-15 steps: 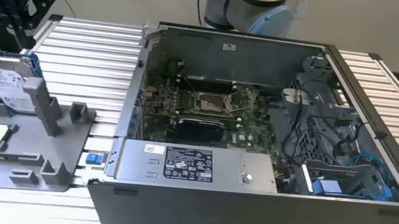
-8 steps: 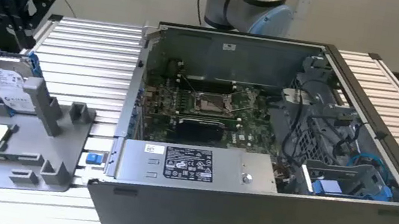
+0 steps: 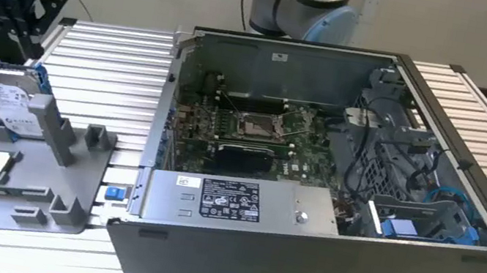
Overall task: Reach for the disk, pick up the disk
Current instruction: 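Reach for the disk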
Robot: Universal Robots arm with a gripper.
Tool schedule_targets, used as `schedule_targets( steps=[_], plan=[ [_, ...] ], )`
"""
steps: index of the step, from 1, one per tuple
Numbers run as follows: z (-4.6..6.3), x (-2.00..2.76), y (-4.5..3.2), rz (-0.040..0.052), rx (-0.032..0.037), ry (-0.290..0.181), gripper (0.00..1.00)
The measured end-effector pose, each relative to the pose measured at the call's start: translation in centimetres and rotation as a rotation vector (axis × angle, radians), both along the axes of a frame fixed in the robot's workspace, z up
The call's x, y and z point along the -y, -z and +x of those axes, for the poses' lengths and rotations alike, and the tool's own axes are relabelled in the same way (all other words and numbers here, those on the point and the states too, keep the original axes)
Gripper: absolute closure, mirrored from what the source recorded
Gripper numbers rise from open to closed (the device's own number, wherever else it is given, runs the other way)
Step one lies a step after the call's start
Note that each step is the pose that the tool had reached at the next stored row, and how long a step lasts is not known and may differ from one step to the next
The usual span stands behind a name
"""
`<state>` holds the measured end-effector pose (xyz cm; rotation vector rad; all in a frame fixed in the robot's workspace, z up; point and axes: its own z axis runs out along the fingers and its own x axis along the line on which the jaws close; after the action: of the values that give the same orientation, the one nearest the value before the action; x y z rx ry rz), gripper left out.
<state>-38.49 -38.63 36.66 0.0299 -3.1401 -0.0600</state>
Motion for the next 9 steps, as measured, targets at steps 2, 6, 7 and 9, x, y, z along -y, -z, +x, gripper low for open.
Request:
schedule_targets(
  steps=[2,6,7,9],
  plan=[
    [-0.4,-0.41,0.01,0.0001,0.0000,0.000,1.00],
    [-1.9,-0.83,0.05,-0.0001,-0.0002,0.000,1.00],
    [-2.4,-0.91,0.07,-0.0001,-0.0001,0.000,1.00],
    [-3.3,-1.13,0.13,0.0000,0.0000,0.000,1.00]
  ],
)
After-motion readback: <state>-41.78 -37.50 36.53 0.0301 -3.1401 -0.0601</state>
